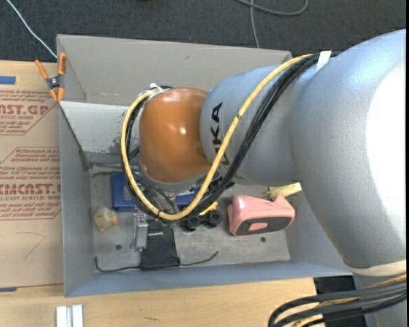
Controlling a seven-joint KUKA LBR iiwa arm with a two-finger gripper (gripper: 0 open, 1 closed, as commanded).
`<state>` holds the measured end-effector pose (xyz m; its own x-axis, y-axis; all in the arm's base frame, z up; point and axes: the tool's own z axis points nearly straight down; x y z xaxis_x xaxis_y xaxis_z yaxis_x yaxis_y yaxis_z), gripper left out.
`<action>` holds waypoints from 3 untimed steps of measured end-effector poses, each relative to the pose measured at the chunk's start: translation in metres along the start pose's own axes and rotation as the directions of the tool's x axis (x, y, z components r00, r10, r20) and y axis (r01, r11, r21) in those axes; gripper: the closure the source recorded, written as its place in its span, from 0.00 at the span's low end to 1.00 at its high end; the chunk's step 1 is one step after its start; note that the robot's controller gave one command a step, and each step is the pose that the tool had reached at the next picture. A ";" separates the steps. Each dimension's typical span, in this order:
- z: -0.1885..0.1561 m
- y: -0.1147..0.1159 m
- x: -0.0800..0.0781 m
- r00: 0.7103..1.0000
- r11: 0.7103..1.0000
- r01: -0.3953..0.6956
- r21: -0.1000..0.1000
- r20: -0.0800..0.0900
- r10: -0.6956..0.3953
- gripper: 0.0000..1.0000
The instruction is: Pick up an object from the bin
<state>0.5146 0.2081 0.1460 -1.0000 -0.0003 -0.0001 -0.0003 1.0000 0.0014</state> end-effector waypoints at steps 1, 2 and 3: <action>0.078 -0.076 0.008 0.982 0.982 0.188 0.002 -0.013 -0.188 0.00; 0.076 -0.087 -0.011 0.999 0.999 0.040 -0.001 -0.003 -0.040 0.00; 0.079 -0.075 0.008 0.982 0.982 0.186 0.001 -0.012 -0.186 0.00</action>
Offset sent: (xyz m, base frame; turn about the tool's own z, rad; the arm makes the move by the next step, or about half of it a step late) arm 0.0117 -0.0886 -0.0760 -0.0386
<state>0.5064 0.1328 0.0673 -0.9824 -0.1866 0.0118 -0.1866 0.9824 0.0000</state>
